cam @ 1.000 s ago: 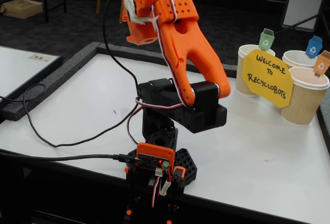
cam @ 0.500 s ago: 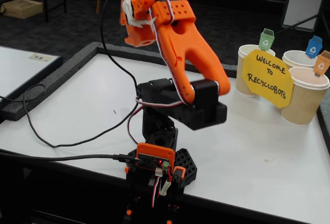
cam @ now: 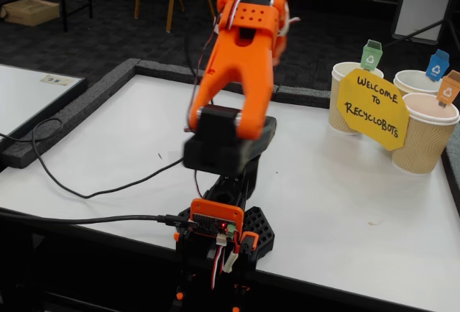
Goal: Sort rubbish by color.
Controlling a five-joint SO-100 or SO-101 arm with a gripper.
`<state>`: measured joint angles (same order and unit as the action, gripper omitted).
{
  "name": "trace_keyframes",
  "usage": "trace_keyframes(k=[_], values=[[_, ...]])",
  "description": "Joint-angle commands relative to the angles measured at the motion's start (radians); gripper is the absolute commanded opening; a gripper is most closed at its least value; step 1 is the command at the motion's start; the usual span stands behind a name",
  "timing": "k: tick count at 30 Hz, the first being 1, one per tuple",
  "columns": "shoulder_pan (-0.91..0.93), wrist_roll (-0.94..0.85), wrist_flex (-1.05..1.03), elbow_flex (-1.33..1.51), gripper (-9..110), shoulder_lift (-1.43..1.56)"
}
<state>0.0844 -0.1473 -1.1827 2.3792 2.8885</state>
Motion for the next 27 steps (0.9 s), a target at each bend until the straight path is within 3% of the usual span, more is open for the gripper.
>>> trace_keyframes(k=[1, 14, 22, 27], values=[[0.227, -0.018, 0.049, -0.017, 4, 0.002], [0.566, -0.018, 0.057, 0.101, 8, 0.077], [0.565, -0.017, 0.031, 0.224, 8, 0.281], [0.42, -0.017, 0.04, 0.218, 8, 0.284]])
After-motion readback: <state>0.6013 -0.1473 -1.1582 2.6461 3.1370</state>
